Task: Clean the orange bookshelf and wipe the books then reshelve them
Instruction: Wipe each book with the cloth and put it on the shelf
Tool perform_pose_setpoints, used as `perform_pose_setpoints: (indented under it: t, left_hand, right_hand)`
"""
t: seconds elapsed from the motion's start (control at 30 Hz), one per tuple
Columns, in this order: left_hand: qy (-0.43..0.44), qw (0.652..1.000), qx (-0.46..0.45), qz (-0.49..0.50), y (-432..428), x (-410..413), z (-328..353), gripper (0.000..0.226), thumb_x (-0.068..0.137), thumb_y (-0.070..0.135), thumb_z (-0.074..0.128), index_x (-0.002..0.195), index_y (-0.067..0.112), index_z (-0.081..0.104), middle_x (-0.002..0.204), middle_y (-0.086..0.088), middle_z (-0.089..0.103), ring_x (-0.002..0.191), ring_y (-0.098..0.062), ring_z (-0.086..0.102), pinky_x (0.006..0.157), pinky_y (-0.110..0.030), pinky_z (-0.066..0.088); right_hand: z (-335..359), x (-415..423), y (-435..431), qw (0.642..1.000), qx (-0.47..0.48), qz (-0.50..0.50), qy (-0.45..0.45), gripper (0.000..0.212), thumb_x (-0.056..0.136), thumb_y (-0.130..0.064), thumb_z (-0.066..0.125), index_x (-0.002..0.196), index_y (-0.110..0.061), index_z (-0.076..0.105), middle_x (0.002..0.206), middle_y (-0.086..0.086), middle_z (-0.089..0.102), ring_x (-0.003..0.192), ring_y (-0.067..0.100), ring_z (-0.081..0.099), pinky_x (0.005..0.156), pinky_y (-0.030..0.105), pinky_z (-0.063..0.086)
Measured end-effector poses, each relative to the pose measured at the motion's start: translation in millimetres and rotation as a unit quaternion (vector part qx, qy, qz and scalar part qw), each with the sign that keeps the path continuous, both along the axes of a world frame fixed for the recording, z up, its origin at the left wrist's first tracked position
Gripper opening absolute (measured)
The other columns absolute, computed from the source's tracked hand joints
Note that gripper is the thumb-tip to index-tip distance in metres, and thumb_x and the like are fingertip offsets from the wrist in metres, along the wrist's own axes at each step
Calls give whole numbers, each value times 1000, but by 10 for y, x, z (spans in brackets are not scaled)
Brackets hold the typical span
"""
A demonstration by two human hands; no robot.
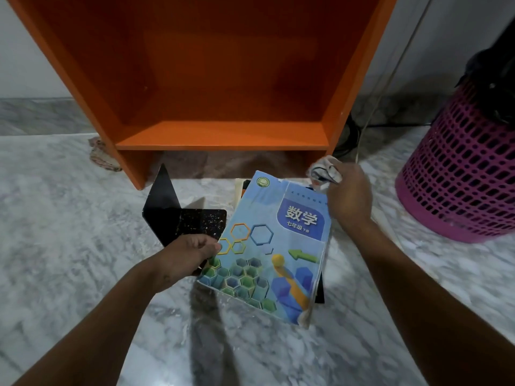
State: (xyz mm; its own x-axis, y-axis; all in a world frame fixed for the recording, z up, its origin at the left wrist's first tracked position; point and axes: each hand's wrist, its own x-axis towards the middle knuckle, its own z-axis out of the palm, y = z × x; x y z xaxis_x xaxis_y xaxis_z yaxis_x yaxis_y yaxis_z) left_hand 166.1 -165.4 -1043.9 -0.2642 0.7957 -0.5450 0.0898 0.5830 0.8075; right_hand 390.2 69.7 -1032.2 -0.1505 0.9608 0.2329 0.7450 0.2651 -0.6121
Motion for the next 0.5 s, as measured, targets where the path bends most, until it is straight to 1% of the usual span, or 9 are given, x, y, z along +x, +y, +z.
perform_pose_setpoints:
  t: [0.07,0.13,0.2,0.27,0.3,0.33,0.4,0.43,0.5]
  left_hand:
    - [1,1000,0,0,5,0,-3,22,98,26,57,88,11,70,79,-5,70,70,-15,62,73,-34,51]
    - [2,1000,2,4,15,7,-3,23,98,24,57,86,7,66,75,-6,66,66,-14,60,68,-32,50]
    - [0,1000,1,8,18,25,-5,21,98,22,57,84,7,61,70,-5,60,60,-12,57,62,-28,47]
    - [-11,1000,-5,14,10,43,-19,19,98,19,57,83,8,58,68,-5,57,57,-10,57,57,-25,45]
    - [-21,1000,-7,18,4,49,-28,18,98,19,56,84,8,58,69,-6,57,57,-10,57,57,-25,45]
    - [-32,999,-8,21,2,46,-43,17,98,19,56,86,7,58,71,-7,57,58,-11,57,60,-26,46]
    - [-45,998,-11,29,7,57,-47,16,98,20,57,91,6,60,76,-10,59,60,-12,58,63,-28,49]
    - [-48,998,-13,34,10,69,-36,16,98,20,56,92,5,60,77,-10,60,59,-11,59,61,-27,50]
    - [-50,998,-19,39,13,95,-10,16,98,20,56,94,5,60,77,-10,61,60,-12,60,57,-27,52]
  right_hand:
    - [154,-239,-256,995,70,61,-24,53,83,-8,63,131,-30,60,127,1,56,109,25,50,75,30,41]
    - [246,-540,-587,982,88,153,-64,63,83,-3,62,137,-34,53,135,-1,50,115,24,44,77,36,46]
    - [178,-816,-896,949,87,267,-140,70,83,2,58,140,-37,47,138,-3,46,117,22,42,71,33,42]
    - [0,-991,-1042,911,82,348,-204,69,85,3,53,141,-35,46,140,-1,44,118,25,41,69,32,34]
    - [-93,-1027,-1027,911,75,349,-208,68,86,3,52,142,-35,46,140,0,44,119,27,41,70,33,35]
    - [-158,-1030,-956,926,60,322,-186,69,85,4,51,141,-36,46,140,-1,44,119,27,41,72,34,41]
    - [-188,-973,-739,965,20,226,-128,69,83,6,49,138,-36,50,136,1,48,118,28,45,82,41,50]
    - [-197,-912,-583,980,-4,167,-106,65,84,5,49,136,-32,53,133,4,50,116,30,48,85,44,51]
    - [-164,-724,-248,996,-65,34,-55,43,87,-1,50,126,-19,59,121,12,58,109,36,56,85,45,52]
